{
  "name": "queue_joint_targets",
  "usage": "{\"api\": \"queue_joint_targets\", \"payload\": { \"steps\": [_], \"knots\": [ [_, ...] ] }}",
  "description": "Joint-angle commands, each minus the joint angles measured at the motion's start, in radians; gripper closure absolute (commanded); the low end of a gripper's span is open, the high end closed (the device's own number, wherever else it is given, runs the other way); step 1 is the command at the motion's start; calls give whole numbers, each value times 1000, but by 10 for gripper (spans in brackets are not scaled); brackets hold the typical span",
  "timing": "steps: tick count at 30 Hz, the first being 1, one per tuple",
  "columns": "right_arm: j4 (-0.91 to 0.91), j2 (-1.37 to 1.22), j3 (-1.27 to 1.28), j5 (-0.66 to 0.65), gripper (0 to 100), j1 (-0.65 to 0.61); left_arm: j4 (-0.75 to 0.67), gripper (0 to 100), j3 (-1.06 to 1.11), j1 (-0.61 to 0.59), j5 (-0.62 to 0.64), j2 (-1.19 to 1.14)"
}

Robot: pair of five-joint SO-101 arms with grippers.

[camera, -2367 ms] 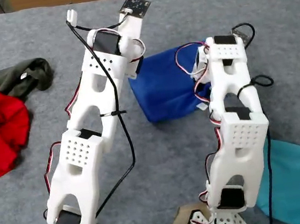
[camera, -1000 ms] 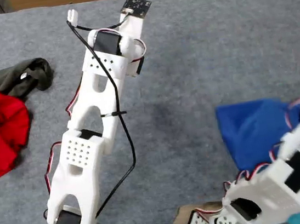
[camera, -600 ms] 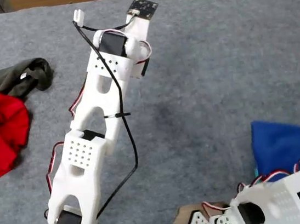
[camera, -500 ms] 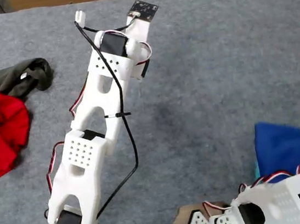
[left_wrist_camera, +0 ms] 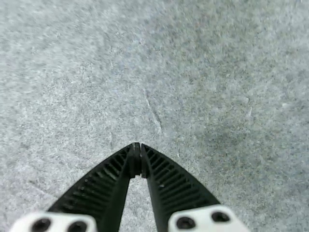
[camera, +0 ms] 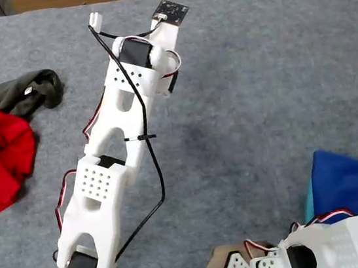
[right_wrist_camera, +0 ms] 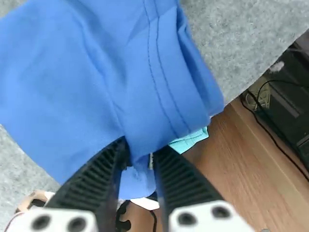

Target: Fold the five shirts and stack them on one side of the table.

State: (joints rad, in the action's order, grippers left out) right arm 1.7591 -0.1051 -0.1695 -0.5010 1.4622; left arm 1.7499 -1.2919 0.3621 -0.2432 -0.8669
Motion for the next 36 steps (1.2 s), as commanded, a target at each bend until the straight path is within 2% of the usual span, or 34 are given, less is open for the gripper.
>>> {"api": "queue_joint_targets", "payload": {
  "steps": [1,5,8,14,19,21,26,31,33,36],
  "knots": [
    [17,73,-16,-26,809,13,9,979,-11,12,-3,27],
    [17,107,-8,-120,599,15,9,927,-63,-31,51,27],
    [17,145,-10,-124,560,18,11,863,-107,-94,97,28],
    [17,202,-8,-120,663,12,12,857,-81,-265,103,211],
    [17,219,-8,-120,870,-18,11,854,236,-509,95,435],
    [17,217,5,-84,922,-50,11,851,387,-621,94,504],
    [17,225,97,0,929,-182,8,800,661,-918,-11,598],
    [17,225,143,112,929,-332,8,795,690,-1183,-120,598],
    [17,225,157,167,929,-387,-26,795,704,-1241,-123,590],
    [17,225,171,216,929,-463,-196,796,809,-1263,-121,518]
  ]
}}
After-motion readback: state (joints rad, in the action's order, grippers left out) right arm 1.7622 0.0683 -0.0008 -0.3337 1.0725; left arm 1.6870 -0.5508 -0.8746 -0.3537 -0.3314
